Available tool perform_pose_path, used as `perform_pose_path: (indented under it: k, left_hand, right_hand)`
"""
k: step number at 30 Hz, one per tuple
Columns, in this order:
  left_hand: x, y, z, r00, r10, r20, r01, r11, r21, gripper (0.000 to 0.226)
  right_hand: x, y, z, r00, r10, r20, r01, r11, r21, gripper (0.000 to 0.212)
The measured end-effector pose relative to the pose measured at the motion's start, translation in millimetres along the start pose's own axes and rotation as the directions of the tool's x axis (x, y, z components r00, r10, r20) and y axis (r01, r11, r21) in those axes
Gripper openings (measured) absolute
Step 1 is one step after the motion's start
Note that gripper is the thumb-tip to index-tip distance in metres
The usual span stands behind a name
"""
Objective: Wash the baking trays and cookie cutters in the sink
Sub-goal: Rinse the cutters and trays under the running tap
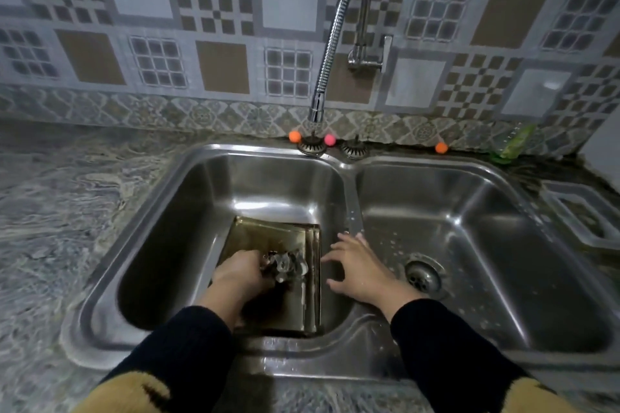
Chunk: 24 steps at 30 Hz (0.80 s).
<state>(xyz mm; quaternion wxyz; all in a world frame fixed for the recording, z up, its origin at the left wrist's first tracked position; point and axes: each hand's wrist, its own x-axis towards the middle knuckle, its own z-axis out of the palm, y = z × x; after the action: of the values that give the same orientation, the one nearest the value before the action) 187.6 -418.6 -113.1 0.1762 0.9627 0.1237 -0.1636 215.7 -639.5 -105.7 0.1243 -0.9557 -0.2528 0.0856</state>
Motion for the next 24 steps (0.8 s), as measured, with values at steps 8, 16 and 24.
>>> perform_pose_path:
  k: [8, 16, 24]
  left_hand:
    - [17, 77, -106, 0.757, 0.164, -0.632, -0.459, 0.822, -0.337, 0.039]
    - [21, 146, -180, 0.683, 0.354, -0.639, -0.720, 0.469, -0.510, 0.051]
    - [36, 152, -177, 0.666, 0.339, -0.664, -0.739, 0.419, -0.527, 0.053]
  right_hand:
    - [19, 7, -41, 0.990, 0.108, 0.094, -0.134, 0.927, 0.350, 0.035]
    - [100, 37, -157, 0.960, 0.256, -0.113, -0.191, 0.896, 0.401, 0.029]
    - [175, 73, -254, 0.844, 0.398, -0.361, -0.189, 0.849, 0.494, 0.061]
